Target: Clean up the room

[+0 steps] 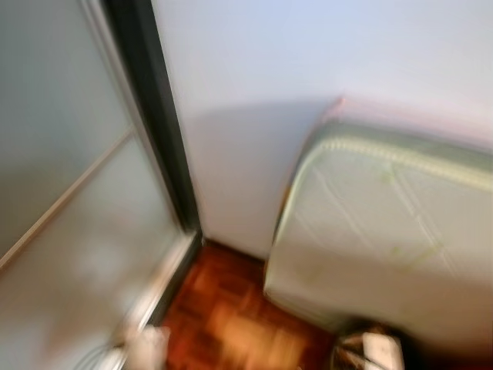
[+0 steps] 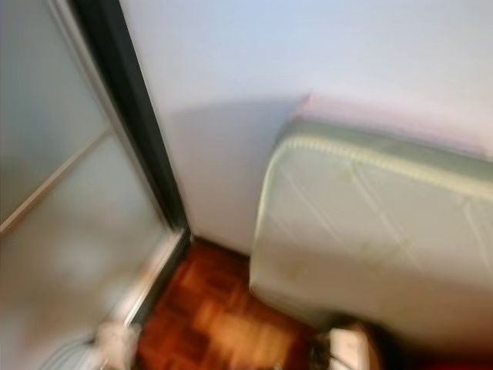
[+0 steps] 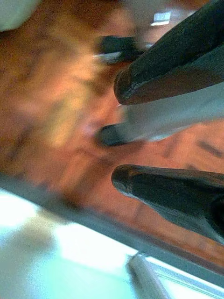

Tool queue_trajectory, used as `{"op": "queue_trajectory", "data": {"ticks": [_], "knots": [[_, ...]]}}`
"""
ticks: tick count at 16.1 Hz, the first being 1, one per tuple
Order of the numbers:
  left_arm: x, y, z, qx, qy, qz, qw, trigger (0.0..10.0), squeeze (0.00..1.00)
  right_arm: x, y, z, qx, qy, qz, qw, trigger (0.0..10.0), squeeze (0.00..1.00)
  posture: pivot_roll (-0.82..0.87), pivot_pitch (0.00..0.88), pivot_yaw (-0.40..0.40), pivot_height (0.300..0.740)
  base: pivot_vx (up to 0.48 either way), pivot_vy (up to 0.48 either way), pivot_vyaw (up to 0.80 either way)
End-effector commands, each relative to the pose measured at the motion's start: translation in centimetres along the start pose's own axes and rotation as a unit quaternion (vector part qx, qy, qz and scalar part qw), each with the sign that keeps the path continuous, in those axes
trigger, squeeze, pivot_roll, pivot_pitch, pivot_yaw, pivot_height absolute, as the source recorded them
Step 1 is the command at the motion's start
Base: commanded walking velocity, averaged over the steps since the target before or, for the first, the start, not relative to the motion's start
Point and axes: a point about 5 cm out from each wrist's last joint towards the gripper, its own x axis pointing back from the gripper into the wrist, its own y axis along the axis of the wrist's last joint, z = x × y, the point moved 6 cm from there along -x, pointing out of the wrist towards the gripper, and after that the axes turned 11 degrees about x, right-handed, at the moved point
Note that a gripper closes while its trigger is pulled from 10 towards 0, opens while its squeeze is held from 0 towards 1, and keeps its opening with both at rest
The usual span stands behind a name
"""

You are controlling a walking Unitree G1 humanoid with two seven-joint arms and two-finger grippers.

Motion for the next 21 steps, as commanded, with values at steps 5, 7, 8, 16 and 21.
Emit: {"op": "queue_trajectory", "data": {"ticks": [5,7,8,16,21], "knots": [[0.27,-1.83,0.37,0.012,0.006,0.026,1.000,10.0,0.00,0.09,-0.45,-0.43,-0.027,-0.004,0.008,1.000,10.0,0.00,0.02,0.000,-0.022,0.740,0.000,0.000,0.00],[0.26,-1.74,0.38,0.012,0.003,0.026,1.000,10.0,0.00,0.06,-0.37,-0.36,-0.035,-0.002,0.007,0.999,10.0,0.00,0.02,0.000,-0.020,0.740,0.000,0.000,0.00],[0.26,-1.72,0.41,0.009,0.002,0.027,1.000,10.0,0.00,0.06,-0.37,-0.28,-0.034,-0.001,0.007,0.999,10.0,0.00,0.03,0.000,-0.020,0.740,0.000,0.000,0.00],[0.23,-1.58,0.26,-0.007,-0.006,0.028,1.000,10.0,0.00,0.03,-0.19,-0.25,-0.037,0.000,0.004,0.999,10.0,0.00,0.03,0.000,-0.022,0.740,0.000,0.000,0.00],[0.26,-1.64,0.44,-0.009,-0.005,0.029,1.000,10.0,0.00,0.03,-0.26,-0.22,-0.035,0.002,0.007,0.999,10.0,0.00,0.03,0.000,-0.021,0.740,0.000,0.000,0.00]]}}
